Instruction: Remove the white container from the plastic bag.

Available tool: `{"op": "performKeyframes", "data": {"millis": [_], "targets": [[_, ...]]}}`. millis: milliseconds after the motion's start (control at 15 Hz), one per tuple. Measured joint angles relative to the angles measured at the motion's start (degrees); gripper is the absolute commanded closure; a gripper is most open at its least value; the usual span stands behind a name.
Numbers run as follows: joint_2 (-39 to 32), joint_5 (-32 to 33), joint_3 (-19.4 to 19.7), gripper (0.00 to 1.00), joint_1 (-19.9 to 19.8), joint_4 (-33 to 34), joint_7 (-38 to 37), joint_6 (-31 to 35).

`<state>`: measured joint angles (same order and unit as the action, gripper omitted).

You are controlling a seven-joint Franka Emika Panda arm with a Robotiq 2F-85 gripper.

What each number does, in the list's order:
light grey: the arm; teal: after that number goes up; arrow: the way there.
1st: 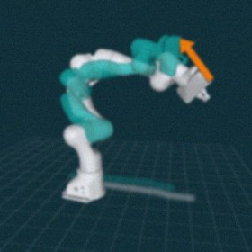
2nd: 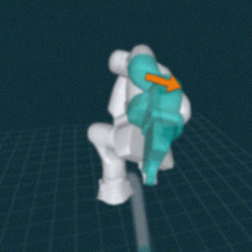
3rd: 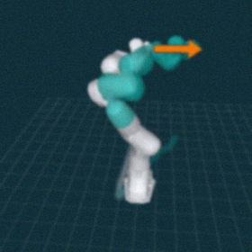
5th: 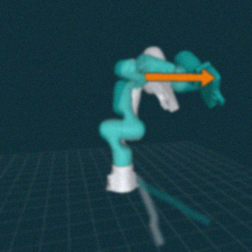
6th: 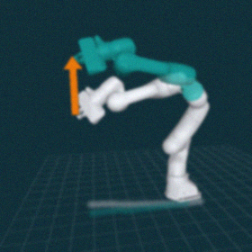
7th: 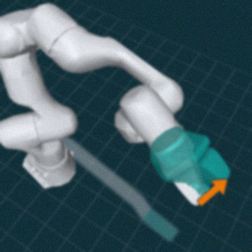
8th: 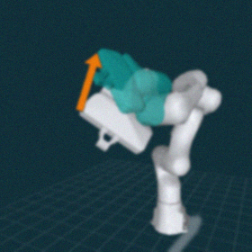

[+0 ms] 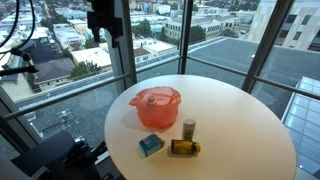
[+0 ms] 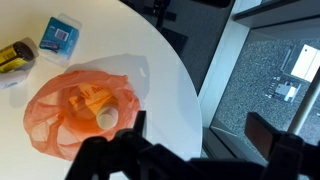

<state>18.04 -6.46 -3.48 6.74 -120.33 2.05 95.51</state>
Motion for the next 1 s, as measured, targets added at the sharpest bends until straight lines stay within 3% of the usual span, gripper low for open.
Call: {"op": "performKeyframes", "data": {"millis": [333, 1000], "targets": [[-2.2, 5.0, 0.0, 0.00, -2.1, 1.4, -1.7, 1.0], [-9.5, 13.7, 0.6, 0.00, -5.3, 1.4, -4.2, 9.4]]}}
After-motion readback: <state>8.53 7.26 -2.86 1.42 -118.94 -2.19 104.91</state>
